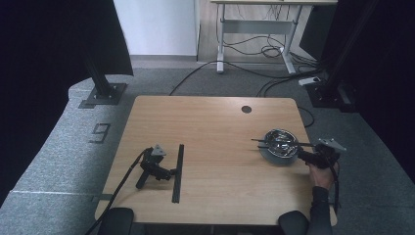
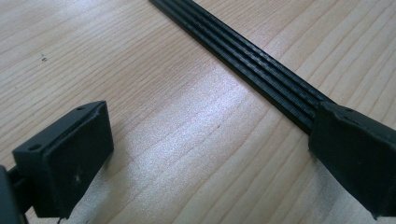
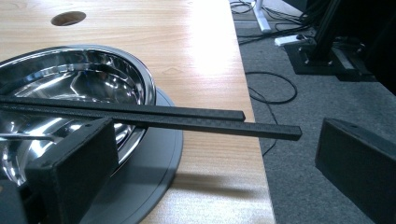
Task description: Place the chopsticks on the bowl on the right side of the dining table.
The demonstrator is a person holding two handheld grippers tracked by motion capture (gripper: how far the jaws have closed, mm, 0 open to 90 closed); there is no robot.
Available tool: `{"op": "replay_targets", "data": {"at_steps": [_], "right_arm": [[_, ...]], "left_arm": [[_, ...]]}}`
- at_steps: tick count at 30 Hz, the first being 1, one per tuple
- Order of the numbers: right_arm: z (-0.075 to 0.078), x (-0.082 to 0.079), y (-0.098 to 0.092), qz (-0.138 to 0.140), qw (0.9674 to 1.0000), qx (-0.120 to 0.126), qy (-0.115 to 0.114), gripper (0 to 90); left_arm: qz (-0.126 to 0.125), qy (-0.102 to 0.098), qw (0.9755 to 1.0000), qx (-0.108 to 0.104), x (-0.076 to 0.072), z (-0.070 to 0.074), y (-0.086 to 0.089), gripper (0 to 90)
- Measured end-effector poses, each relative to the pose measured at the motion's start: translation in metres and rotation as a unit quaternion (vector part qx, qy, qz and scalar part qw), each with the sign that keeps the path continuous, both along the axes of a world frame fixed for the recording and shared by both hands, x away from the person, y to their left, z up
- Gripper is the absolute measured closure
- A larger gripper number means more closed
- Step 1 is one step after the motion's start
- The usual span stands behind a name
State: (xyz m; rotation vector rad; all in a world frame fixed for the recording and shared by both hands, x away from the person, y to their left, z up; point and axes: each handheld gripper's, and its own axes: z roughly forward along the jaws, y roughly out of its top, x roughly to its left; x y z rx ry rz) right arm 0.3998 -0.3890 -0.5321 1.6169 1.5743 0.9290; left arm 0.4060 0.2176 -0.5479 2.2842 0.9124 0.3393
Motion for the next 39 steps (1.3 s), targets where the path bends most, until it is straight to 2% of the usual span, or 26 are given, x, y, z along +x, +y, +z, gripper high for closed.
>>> {"op": "replay_targets", "data": {"at_steps": [15,26,30,39], "right_arm": [[-0.0018,0.0047,-0.0025,0.021,0.9997,0.012,0.0,0.0],[-0.0016,0.0052,0.0041,0.03,0.9995,-0.005,0.009,0.0],[-0.0004,0.0054,0.0002,0.024,0.9997,0.0,0.002,0.0],[-0.0036,0.0089,0.0033,0.044,0.999,-0.001,0.013,0.0]], "left_arm": [[0.0,0.0,1.0,0.0,0.0,0.0,0.0,0.0],[0.0,0.0,1.0,0.0,-0.0001,0.0,0.0,0.0],[0.0,0.0,1.0,0.0,0.0,0.0,0.0,0.0],[0.0,0.0,1.0,0.0,-0.0001,0.0,0.0,0.0]]}}
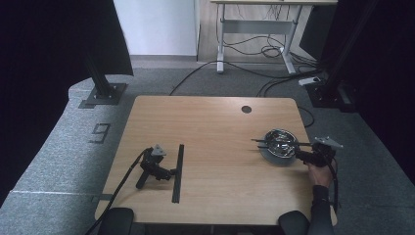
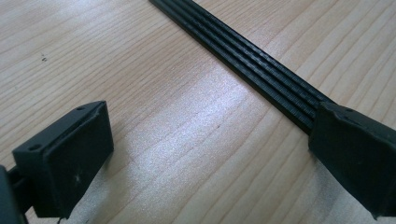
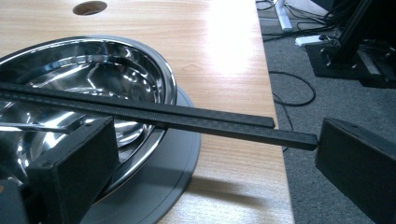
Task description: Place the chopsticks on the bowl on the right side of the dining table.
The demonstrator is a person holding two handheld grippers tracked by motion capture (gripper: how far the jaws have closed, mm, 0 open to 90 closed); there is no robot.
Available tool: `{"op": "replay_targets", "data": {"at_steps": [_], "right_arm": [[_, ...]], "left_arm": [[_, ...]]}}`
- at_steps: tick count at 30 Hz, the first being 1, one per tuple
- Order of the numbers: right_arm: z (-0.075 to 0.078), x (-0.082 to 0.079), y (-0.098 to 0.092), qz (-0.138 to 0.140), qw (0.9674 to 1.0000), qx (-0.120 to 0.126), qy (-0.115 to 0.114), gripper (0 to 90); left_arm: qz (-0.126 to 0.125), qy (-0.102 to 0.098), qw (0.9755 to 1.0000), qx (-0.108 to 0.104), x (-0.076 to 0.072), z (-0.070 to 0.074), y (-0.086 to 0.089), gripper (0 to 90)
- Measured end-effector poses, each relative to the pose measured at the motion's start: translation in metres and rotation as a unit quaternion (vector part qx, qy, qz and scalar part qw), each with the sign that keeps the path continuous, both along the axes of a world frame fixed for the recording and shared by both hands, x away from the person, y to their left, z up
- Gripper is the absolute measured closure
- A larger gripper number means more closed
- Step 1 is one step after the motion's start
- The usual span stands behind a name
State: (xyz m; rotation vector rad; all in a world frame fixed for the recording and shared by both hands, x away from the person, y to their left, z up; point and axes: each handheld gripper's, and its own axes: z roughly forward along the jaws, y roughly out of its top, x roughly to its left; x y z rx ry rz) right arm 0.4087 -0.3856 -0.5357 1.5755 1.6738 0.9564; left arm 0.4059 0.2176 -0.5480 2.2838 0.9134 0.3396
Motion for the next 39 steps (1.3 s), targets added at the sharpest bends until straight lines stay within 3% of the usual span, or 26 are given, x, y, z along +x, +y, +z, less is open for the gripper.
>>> {"op": "replay_targets", "data": {"at_steps": [22,39], "right_arm": [[-0.002,0.001,0.0093,0.022,0.9997,0.001,0.003,1.0],[-0.0004,-0.0005,0.0093,0.02,0.9998,-0.002,0.0,1.7]], "left_arm": [[0.0,0.0,1.0,0.0,0.0001,0.0,0.0,0.0],[0.0,0.0,1.0,0.0,0.0,0.0,0.0,0.0]]}}
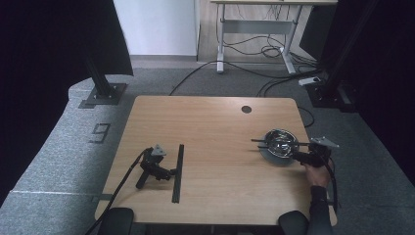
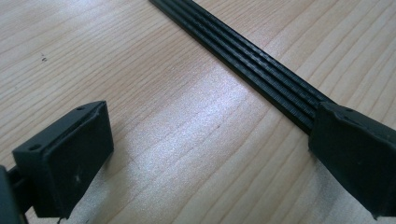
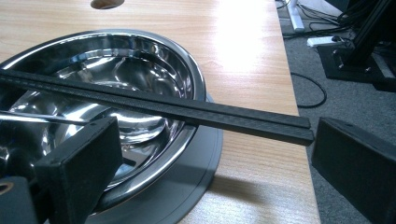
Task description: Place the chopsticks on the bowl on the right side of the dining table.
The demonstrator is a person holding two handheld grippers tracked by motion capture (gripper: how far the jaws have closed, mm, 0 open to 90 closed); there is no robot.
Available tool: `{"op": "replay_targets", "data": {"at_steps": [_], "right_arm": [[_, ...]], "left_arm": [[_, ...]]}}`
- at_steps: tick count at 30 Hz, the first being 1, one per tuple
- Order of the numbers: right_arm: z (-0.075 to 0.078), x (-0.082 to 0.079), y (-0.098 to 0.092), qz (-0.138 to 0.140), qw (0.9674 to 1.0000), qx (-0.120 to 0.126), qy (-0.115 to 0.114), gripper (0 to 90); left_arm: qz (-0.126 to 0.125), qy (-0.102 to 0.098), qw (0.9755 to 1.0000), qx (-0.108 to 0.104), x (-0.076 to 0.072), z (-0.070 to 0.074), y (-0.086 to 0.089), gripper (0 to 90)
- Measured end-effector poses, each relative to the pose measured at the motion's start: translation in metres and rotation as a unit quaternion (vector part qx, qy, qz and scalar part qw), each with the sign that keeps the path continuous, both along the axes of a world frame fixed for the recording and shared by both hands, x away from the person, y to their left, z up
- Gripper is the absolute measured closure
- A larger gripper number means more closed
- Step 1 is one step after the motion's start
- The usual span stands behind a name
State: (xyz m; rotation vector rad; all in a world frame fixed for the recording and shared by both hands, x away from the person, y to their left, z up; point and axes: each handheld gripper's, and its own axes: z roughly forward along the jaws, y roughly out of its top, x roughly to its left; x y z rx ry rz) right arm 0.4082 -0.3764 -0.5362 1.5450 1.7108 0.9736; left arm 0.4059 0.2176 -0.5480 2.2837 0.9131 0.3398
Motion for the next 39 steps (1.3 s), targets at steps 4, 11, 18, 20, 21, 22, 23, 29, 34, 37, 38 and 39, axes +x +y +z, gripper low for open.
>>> {"op": "replay_targets", "data": {"at_steps": [4,11,18,20,21,22,23,29,34,37,38,39], "right_arm": [[0.001,-0.002,0.0,0.001,1.0,0.005,-0.004,1.9],[0.001,-0.001,0.0,0.005,1.0,0.005,-0.002,1.9],[0.002,-0.002,-0.001,0.0,1.0,0.004,0.001,1.9],[0.004,-0.004,-0.001,0.001,1.0,0.002,0.002,1.9],[0.006,-0.005,0.0,0.003,1.0,0.0,0.002,1.8],[0.008,-0.007,0.0,0.005,1.0,-0.003,0.002,1.6],[0.01,-0.008,0.001,0.005,1.0,-0.008,0.003,0.6],[0.018,-0.018,0.009,0.026,0.9983,-0.05,0.017,0.0],[0.024,-0.029,0.013,0.041,0.997,-0.061,0.024,0.0],[0.028,-0.036,0.016,0.052,0.996,-0.066,0.03,0.0],[0.029,-0.039,0.016,0.056,0.9956,-0.067,0.033,0.0],[0.031,-0.042,0.017,0.059,0.9953,-0.068,0.035,0.0]], "left_arm": [[0.0,0.0,1.0,0.0,0.0,0.0,0.0,0.0],[0.0,0.0,1.0,0.0,0.0,0.0,0.0,0.0],[0.0,0.0,1.0,0.0,0.0,0.0,0.0,0.0],[0.0,0.0,1.0,0.0,0.0,0.0,0.0,0.0],[0.0,0.0,1.0,0.0,0.0,0.0,0.0,0.0],[0.0,0.0,1.0,0.0,0.0,0.0,0.0,0.0],[0.0,0.0,1.0,0.0,0.0,0.0,0.0,0.0],[-0.001,0.0,1.0,0.0,0.0,0.0,0.0,0.0],[0.0,0.0,1.0,0.0,0.0,0.0,0.0,0.0],[0.0,0.0,1.0,0.0,0.0,0.0,0.0,0.0],[0.0,0.0,1.0,0.0,0.0,0.0,0.0,0.0],[0.0,0.0,1.0,0.0,0.0,0.0,0.0,0.0]]}}
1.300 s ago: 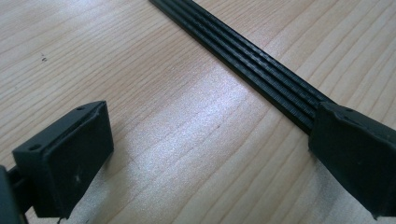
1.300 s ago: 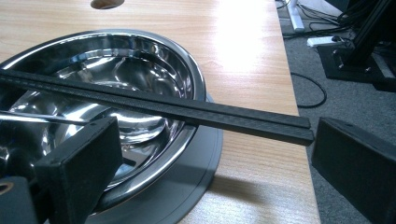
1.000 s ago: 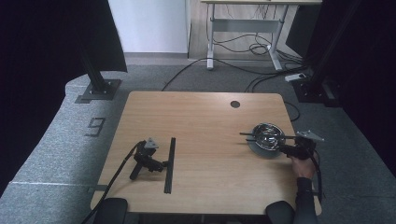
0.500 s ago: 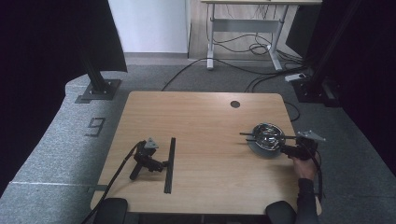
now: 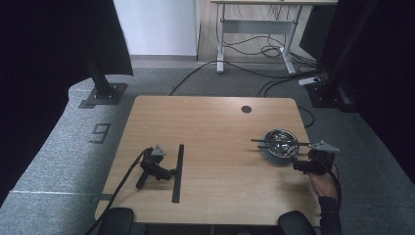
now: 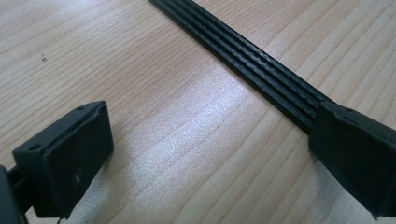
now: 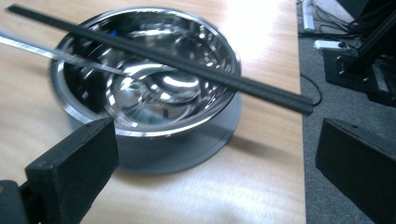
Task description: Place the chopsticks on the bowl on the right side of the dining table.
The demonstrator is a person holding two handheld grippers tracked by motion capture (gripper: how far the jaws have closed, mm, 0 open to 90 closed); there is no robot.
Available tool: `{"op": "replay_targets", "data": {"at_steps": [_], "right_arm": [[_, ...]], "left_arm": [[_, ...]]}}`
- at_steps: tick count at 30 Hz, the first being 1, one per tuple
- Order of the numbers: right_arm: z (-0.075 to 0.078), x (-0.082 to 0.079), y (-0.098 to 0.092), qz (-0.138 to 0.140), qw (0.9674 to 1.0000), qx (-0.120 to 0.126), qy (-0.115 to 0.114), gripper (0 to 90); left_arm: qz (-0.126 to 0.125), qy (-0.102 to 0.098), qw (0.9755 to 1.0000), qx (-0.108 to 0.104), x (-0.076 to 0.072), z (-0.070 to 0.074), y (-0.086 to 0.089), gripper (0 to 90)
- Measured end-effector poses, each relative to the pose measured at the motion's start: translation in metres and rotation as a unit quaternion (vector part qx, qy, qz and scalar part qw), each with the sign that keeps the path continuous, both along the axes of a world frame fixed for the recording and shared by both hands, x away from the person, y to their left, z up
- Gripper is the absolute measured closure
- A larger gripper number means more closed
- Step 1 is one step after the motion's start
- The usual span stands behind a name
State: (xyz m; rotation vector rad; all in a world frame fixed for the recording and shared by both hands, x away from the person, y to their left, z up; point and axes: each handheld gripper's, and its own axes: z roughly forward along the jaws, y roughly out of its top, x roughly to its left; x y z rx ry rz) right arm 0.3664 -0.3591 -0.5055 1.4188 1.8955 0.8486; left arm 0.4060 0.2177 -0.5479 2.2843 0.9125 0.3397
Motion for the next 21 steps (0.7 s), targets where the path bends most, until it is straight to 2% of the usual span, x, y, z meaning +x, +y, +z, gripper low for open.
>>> {"op": "replay_targets", "data": {"at_steps": [5,11,21], "right_arm": [[0.007,-0.014,0.004,0.012,0.9998,-0.009,0.011,0.0],[0.015,-0.029,0.009,0.022,0.9995,-0.005,0.023,0.0],[0.022,-0.044,0.026,0.056,0.9977,-0.003,0.038,0.0]], "left_arm": [[0.0,0.0,1.0,0.0,0.0,0.0,0.0,0.0],[0.0,0.0,1.0,0.0,0.0,0.0,0.0,0.0],[0.001,0.0,1.0,-0.002,0.0,0.0,0.0,0.0]]}}
